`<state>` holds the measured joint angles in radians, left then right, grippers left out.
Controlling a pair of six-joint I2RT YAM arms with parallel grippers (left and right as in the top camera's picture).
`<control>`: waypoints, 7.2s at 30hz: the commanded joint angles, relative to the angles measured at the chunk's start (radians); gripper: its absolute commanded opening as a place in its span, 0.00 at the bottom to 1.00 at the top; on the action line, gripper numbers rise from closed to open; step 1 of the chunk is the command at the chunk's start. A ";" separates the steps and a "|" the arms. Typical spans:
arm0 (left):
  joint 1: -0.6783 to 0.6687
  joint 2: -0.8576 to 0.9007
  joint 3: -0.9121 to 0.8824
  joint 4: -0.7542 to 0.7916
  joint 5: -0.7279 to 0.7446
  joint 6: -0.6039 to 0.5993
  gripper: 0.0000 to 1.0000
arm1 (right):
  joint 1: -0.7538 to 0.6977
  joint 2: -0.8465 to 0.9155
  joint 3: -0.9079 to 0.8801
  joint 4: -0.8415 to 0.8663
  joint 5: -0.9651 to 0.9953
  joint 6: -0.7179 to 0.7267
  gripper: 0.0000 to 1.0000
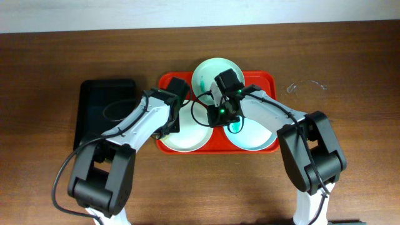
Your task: Clean dirty plates on tray and stack at the side
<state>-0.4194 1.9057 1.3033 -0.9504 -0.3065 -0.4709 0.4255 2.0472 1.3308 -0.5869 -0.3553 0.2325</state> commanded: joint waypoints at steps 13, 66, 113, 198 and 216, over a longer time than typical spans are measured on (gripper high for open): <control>0.317 -0.246 0.084 -0.060 0.106 -0.025 0.00 | 0.156 -0.144 0.188 -0.250 0.626 -0.079 0.04; 0.457 -0.245 0.071 -0.079 0.101 -0.021 0.00 | -0.655 -0.090 0.217 -0.317 -0.069 -0.171 0.04; 0.457 -0.237 0.071 -0.057 0.102 -0.021 0.00 | -0.489 -0.100 0.288 -0.119 0.089 -0.312 0.85; 0.148 -0.211 -0.013 0.286 0.397 -0.041 0.00 | -0.052 0.215 0.291 -0.120 0.085 -0.143 0.04; 0.077 0.163 -0.013 0.589 0.590 -0.040 0.00 | -0.052 0.217 0.291 -0.124 0.078 0.005 0.04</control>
<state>-0.3420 2.0262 1.2911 -0.3538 0.2649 -0.5022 0.3672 2.2349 1.6440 -0.6960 -0.3016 0.2192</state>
